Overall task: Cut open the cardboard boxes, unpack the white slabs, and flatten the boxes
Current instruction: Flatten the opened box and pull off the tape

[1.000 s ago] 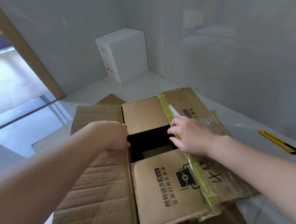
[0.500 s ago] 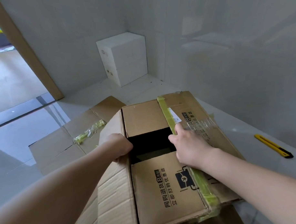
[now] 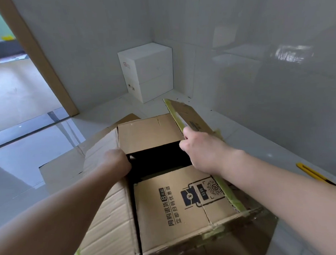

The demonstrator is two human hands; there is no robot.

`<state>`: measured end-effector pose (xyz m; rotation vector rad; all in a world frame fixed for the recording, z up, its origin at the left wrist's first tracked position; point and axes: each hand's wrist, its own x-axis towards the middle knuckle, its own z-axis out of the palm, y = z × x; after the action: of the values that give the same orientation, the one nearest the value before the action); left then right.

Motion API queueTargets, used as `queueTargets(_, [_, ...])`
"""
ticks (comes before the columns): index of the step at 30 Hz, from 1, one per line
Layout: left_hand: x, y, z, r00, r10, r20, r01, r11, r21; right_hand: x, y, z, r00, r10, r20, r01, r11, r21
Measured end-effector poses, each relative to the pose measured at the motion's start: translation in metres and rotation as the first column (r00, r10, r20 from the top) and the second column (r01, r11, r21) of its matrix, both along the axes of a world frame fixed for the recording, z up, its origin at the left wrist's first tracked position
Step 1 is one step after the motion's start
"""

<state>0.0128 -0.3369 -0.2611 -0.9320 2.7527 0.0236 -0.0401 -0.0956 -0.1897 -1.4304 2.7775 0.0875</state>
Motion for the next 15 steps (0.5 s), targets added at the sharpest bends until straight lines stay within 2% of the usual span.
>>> queueTargets(3, [-0.005, 0.006, 0.002, 0.994, -0.095, -0.050, 0.087, 0.986, -0.141, 0.000, 0.005, -0.003, 1.000, -0.012, -0.021, 0.012, 1.000, 0.027])
queueTargets(7, [-0.016, 0.015, 0.011, 0.993, -0.104, 0.048, 0.113, 0.959, -0.260, -0.014, 0.016, 0.020, 0.997, -0.057, -0.054, 0.058, 0.998, 0.008])
queueTargets(9, [-0.024, 0.016, 0.019, 0.990, -0.113, 0.089, 0.135, 0.943, -0.305, -0.027, 0.029, 0.041, 0.988, -0.096, -0.121, 0.097, 0.995, 0.006])
queueTargets(12, [-0.037, 0.026, 0.025, 0.973, -0.219, 0.078, 0.232, 0.934, -0.273, -0.054, 0.057, 0.064, 0.949, -0.216, -0.230, 0.227, 0.974, 0.020])
queueTargets(15, [-0.047, 0.051, 0.022, 0.919, -0.393, -0.034, 0.383, 0.909, -0.165, -0.074, 0.083, 0.065, 0.905, -0.317, -0.285, 0.344, 0.938, 0.051])
